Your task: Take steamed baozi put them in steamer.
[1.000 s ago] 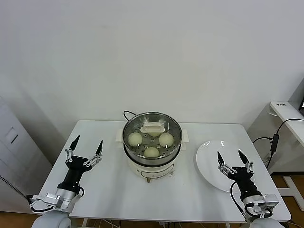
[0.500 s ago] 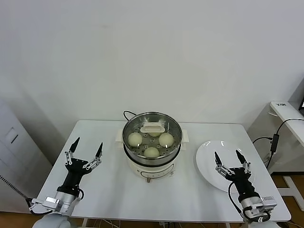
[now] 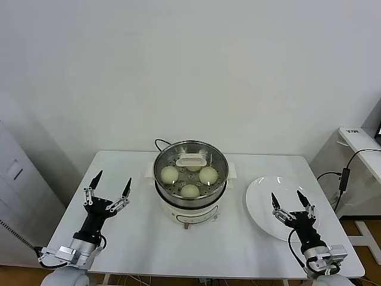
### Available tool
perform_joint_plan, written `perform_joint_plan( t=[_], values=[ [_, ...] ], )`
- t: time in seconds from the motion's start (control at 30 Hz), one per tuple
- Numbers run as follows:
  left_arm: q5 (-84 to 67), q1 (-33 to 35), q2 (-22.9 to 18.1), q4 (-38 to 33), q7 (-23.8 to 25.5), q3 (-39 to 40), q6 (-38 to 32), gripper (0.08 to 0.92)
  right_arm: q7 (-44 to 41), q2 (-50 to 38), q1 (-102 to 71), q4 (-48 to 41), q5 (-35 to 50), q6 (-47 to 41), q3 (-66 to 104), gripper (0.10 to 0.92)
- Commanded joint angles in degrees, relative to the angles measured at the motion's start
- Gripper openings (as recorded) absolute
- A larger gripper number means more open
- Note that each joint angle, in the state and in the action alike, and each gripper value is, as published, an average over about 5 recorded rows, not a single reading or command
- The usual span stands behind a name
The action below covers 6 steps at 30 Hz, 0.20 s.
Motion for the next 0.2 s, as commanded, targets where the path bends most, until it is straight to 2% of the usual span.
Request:
perform_joint_plan(
  t=[0.03, 0.2],
  values=[
    [1.3, 0.05, 0.0, 0.28, 0.17, 0.52, 0.32, 0.823, -0.56, 0.13, 0.51, -0.63, 0.2, -0.29, 0.35, 0.823],
    [1.34, 0.19, 0.01, 0.37, 0.16, 0.54, 0.33, 0.823, -0.62, 0.1, 0.32, -0.08, 0.42, -0.28, 0.43, 0.823]
  ],
)
